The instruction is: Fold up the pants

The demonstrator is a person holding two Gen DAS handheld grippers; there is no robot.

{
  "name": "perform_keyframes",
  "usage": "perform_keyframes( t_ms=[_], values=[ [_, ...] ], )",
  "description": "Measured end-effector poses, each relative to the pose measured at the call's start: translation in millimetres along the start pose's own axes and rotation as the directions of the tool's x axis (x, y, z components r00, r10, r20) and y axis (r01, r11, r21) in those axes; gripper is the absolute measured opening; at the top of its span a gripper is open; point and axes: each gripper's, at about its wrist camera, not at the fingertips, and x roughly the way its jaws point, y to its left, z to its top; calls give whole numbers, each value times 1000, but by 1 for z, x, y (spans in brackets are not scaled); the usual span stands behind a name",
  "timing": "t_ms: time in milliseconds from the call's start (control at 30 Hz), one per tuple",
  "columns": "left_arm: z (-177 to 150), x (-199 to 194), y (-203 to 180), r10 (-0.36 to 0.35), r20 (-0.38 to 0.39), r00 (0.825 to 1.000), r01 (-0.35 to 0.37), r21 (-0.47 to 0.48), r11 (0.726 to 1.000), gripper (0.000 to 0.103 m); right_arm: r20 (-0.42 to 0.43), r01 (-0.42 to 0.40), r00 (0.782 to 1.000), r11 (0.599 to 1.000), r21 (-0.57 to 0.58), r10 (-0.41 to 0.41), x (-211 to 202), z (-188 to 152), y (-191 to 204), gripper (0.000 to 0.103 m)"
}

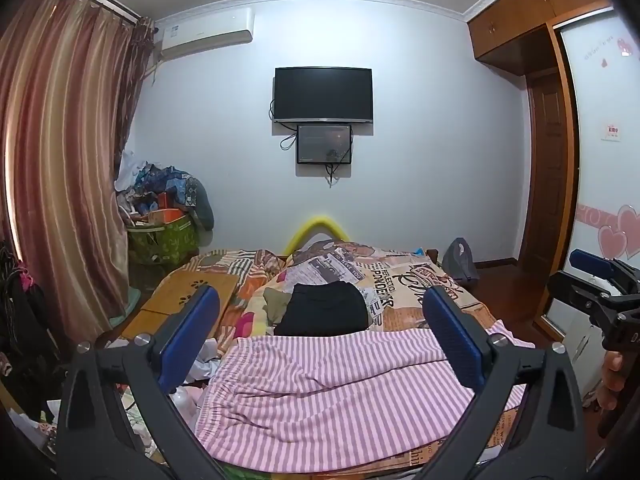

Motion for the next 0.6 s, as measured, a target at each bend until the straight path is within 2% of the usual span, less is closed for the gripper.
perform_keyframes(
  t_ms=[600],
  values=[
    [-2,4,1,1,-8,1000,-1,-3,1000,103,6,-6,1000,1000,4,6,0,-2,0,102]
  ],
)
